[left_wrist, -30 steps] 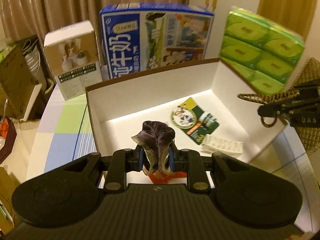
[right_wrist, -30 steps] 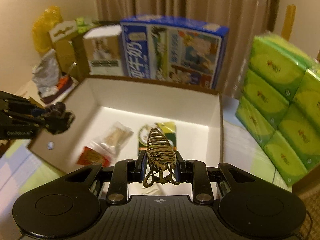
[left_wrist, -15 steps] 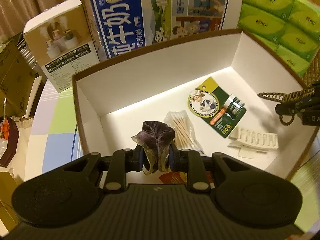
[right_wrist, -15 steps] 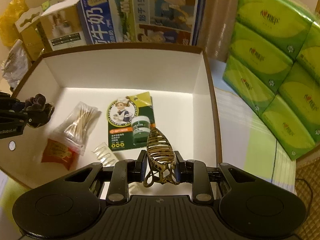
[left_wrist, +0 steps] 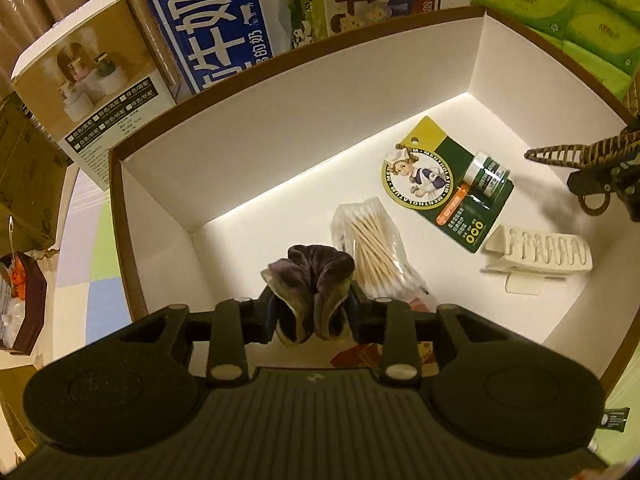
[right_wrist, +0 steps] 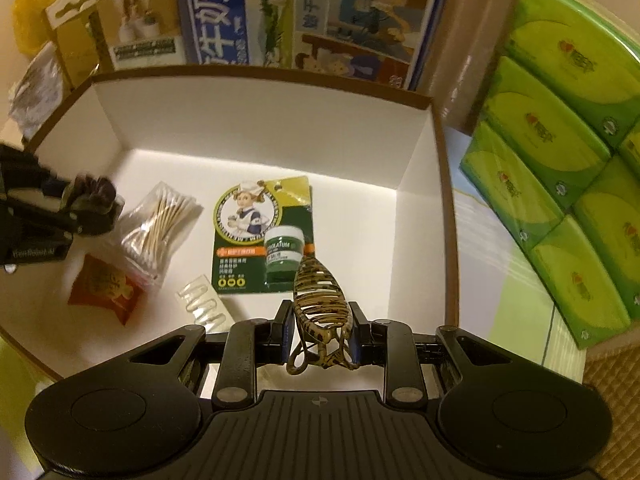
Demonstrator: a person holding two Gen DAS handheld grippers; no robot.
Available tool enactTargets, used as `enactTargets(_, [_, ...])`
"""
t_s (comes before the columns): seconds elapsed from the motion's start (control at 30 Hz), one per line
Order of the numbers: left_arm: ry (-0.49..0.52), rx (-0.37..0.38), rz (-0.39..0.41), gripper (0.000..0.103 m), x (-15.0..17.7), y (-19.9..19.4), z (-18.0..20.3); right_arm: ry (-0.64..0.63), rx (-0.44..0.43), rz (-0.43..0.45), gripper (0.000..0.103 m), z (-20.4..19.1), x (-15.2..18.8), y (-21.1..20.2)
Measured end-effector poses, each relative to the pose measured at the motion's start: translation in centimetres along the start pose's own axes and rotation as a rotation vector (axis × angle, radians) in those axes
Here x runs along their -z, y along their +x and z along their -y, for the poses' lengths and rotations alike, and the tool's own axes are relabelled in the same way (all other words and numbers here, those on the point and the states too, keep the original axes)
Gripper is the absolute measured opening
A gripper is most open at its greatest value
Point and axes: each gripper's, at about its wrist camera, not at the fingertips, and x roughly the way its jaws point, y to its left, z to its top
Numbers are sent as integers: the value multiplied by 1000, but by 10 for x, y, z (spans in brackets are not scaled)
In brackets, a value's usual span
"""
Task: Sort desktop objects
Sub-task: 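Open the left tool to drop the scrunchie while the right tool releases the claw clip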
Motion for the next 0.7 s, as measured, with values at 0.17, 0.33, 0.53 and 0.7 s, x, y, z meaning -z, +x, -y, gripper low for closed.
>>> enactTargets(0.17, [10,3,10,43,0,-2,1,-56,12,-25,24,-4,2,6])
enactTargets(0.33, [24,5,20,56,-1,-5,5,-78,10,-46,24,-6,2,10])
enactTargets(0.53, [42,23,27,62,-1,-5,0,-126,-1,-24,28,-8,2,9])
enactTargets(0.7, [49,32,51,76,0,-11,0,-167,-51,4,58,-15,8,-1])
